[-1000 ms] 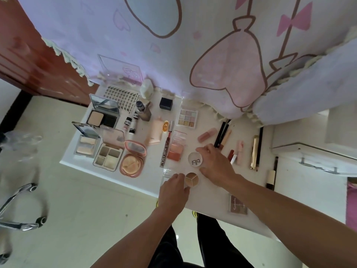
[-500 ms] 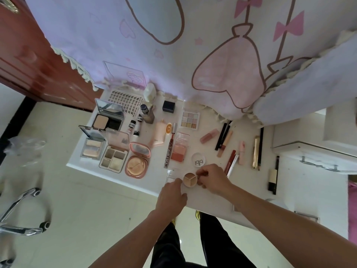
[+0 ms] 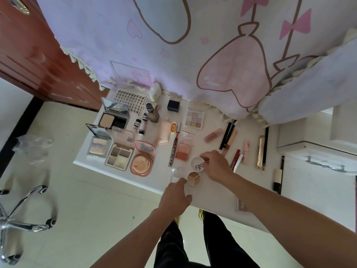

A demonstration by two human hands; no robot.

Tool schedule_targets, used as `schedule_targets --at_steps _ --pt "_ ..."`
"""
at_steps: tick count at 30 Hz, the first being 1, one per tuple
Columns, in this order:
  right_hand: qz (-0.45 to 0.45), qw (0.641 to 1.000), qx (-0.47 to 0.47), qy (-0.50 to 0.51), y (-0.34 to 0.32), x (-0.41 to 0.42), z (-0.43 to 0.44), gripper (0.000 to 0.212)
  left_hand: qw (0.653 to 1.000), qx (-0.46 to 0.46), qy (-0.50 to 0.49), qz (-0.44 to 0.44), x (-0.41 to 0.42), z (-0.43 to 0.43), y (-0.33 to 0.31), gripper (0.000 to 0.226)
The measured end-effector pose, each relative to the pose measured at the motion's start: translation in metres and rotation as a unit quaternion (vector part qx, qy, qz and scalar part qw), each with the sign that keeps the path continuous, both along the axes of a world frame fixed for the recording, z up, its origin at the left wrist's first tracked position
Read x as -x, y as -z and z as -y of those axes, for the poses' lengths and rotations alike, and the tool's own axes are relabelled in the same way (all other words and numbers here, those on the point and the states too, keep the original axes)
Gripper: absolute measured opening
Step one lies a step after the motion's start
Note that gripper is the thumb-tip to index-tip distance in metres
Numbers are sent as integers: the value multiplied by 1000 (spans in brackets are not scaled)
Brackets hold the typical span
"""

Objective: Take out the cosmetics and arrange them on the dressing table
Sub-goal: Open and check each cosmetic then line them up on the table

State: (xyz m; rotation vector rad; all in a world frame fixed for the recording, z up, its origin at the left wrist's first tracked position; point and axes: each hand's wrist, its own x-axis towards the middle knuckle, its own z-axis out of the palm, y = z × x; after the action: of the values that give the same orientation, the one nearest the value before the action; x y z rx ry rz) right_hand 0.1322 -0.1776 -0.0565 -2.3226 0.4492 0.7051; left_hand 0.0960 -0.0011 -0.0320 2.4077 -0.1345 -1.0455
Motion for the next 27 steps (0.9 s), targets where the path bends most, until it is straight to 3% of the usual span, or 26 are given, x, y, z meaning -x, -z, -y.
schedule_targets --at_steps 4,8,12,15,18,22,24,27 --pt "40 999 19 1 -6 -3 12 33 1000 -7 0 6 -1 -1 -1 50" --pt "144 983 116 -10 -17 -37 44 35 999 -1 -3 53 -9 1 -6 38" --pt "32 962 238 -132 -21 -65 59 71 996 5 -12 90 -17 6 -14 32" --pt "7 948 269 -169 -18 -70 61 71 994 9 -20 106 -25 9 -19 32" --pt "34 949 256 -180 -12 -63 62 54 993 19 -33 111 -32 10 -23 33" --pt "97 975 147 -137 -30 -50 66 25 990 46 -58 118 -50 11 -33 29" --pt "101 986 73 -115 -55 -42 66 19 985 96 -91 110 -65 17 -46 26" --pt "125 986 17 -107 -94 -27 67 17 955 224 -193 11 -86 30 -77 27"
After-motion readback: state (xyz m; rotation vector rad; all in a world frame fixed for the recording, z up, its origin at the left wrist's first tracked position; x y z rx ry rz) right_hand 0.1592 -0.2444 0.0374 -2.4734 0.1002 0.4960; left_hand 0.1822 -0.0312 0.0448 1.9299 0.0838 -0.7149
